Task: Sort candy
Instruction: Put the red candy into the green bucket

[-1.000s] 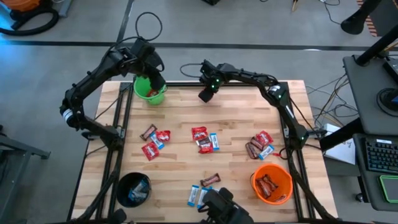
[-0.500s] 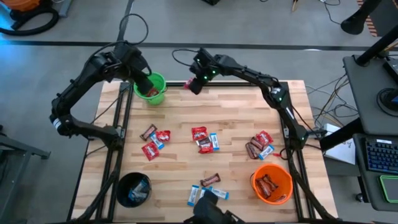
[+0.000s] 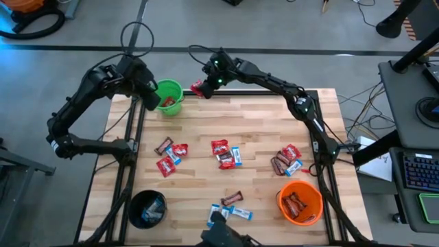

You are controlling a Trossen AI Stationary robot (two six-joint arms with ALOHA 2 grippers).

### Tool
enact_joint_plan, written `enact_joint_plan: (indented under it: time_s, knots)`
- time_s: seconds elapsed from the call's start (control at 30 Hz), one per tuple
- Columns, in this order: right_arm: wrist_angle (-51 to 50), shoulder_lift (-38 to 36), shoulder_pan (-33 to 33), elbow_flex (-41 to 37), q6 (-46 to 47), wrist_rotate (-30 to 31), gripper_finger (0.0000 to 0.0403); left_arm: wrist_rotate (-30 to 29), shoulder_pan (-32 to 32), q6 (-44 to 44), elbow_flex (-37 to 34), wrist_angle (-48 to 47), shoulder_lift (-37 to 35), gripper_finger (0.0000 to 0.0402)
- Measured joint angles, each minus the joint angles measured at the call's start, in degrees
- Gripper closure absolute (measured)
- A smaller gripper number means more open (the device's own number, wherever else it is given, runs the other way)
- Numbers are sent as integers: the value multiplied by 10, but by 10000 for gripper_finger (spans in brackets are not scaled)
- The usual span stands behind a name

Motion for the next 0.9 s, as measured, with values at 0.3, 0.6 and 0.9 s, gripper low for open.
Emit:
enact_joint_plan:
  time_s: [0.3, 0.6, 0.9]
  knots:
    - [116, 20, 15, 1, 77, -30, 390, 0, 0, 12, -43, 1, -41, 268]
    - [120, 20, 17, 1, 92, -29, 390, 34, 0, 51, -108, 131, -41, 268]
    - [84, 14, 19, 14, 74, -28, 390, 99, 1, 36, -156, 278, 7, 268]
